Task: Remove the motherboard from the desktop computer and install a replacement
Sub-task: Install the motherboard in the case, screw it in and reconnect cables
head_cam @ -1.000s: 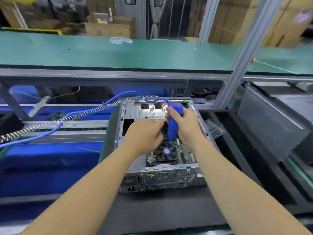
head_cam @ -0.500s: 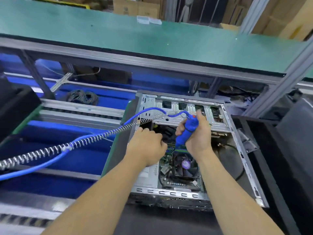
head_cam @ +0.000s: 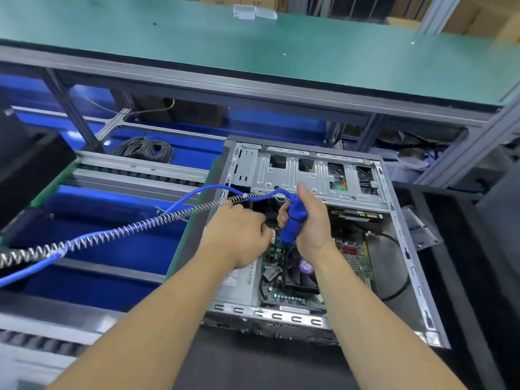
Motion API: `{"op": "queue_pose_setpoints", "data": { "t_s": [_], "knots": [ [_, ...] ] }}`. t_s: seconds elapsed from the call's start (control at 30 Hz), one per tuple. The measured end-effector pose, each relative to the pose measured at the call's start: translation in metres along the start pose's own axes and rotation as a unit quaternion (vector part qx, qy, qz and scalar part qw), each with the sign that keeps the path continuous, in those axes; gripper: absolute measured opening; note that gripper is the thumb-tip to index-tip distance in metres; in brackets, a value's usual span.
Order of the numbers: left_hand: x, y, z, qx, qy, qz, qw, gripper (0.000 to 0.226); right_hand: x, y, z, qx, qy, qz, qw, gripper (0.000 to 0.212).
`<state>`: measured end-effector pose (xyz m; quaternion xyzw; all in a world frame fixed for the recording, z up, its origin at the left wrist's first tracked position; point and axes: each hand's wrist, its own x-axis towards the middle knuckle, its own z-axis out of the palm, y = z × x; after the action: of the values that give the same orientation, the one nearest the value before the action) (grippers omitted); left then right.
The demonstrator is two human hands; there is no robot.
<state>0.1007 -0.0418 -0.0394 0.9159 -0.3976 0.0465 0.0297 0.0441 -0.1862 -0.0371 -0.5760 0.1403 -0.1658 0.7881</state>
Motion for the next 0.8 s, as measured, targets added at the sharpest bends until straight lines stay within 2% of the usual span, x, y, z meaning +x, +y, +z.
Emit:
{"op": "queue_pose_setpoints", "data": {
  "t_s": [0.23,0.37,0.47,0.63,0.8],
  "knots": [
    [0.0,-0.001,0.001,-0.023,0.001,-0.004,1.0,0.037,-0.001,0.001,-0.005,-0.018,-0.004,-0.005,1.0,0.047],
    [-0.003,-0.001,0.002,-0.051,0.003,-0.039,0.998,0.037,-0.006,0.004,-0.009,-0.054,-0.05,-0.017,0.997,0.049],
    [-0.004,0.0,0.0,-0.025,0.01,-0.009,1.0,0.038,-0.007,0.005,-0.009,-0.083,-0.084,-0.024,0.993,0.055],
    [-0.003,0.002,0.001,-0.059,-0.001,-0.057,0.997,0.037,-0.004,0.007,-0.009,-0.076,-0.057,-0.027,0.995,0.062],
    [-0.002,0.0,-0.003,-0.047,0.014,-0.015,0.999,0.041,-0.01,0.015,0.001,-0.116,-0.009,-0.046,0.992,0.068]
  ]
}}
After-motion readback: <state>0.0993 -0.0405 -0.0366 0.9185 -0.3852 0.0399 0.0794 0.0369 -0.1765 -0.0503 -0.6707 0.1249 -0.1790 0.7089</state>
